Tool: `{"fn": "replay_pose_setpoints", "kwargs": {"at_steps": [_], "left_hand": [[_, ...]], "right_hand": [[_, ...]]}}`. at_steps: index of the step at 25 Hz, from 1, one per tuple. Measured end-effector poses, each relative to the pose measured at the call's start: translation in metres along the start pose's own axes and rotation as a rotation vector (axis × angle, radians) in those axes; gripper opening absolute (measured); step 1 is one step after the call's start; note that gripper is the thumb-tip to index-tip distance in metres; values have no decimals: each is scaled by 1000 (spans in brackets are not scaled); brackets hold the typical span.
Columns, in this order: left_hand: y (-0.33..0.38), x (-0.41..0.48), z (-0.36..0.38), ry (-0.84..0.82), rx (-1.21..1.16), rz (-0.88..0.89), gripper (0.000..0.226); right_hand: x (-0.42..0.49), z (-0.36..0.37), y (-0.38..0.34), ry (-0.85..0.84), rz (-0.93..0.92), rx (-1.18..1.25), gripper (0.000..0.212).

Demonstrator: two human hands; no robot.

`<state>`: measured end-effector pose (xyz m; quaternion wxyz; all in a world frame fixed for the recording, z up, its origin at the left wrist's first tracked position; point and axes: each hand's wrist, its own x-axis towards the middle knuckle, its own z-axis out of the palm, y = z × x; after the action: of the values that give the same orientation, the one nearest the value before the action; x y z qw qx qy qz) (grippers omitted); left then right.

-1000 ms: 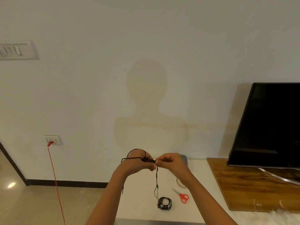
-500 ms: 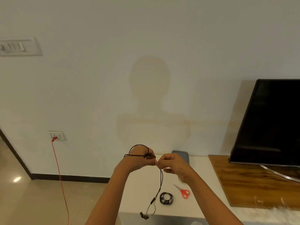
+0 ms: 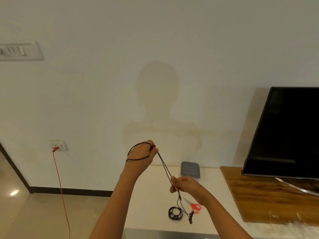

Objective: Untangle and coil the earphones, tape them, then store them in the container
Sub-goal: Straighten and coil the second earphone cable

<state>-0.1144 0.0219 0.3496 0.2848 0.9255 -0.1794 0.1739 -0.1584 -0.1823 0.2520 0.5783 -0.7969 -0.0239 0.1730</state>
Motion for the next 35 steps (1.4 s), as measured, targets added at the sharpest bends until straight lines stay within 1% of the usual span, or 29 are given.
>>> {"fn": "replay_pose_setpoints", "kwargs": {"at_steps": [1,2,4,7,8,11,15,18,25,26,28,29,30,33,35], "left_hand": [[1,1,0,41,-5,-7,18],[2,3,0,83,-16,-19,18],[4,4,1,156,-40,-32,18],[10,8,-1,180,-51,-16,17],[12,9,-3,188,-58,-11,17],[17,16,-15,269,-97,-4,16],[21,25,-28,300,-71,5,15],[21,28,-32,339,-83,-11,16],[22,29,-31,349,-98,-22,16],[22,29,-30,353,-107,-27,16],[21,29,-29,355,-125,-35,16],[20,30,-29,352,-129,-34,16],[20,29,-29,352,-128,-32,16],[19,30,-31,370,-135,-33,17],[19,31,-33,381,-143,-29,17]], "right_hand": [[-1,-1,5,7,5,-16,68],[-1,0,11,13,14,-22,68],[-2,1,18,13,53,-52,62],[-3,1,23,-20,119,-56,67],[-3,2,25,-27,134,-51,65],[-4,8,33,-56,152,-64,48],[-8,16,48,-73,189,-77,35],[-5,18,60,-61,228,-143,29],[3,22,67,-90,289,-218,19],[5,22,66,-86,307,-224,25],[10,20,71,-66,312,-250,58],[10,20,71,-67,311,-246,70],[10,20,69,-82,320,-248,73],[11,20,69,-130,348,-213,52],[11,20,71,-117,351,-46,35]]}}
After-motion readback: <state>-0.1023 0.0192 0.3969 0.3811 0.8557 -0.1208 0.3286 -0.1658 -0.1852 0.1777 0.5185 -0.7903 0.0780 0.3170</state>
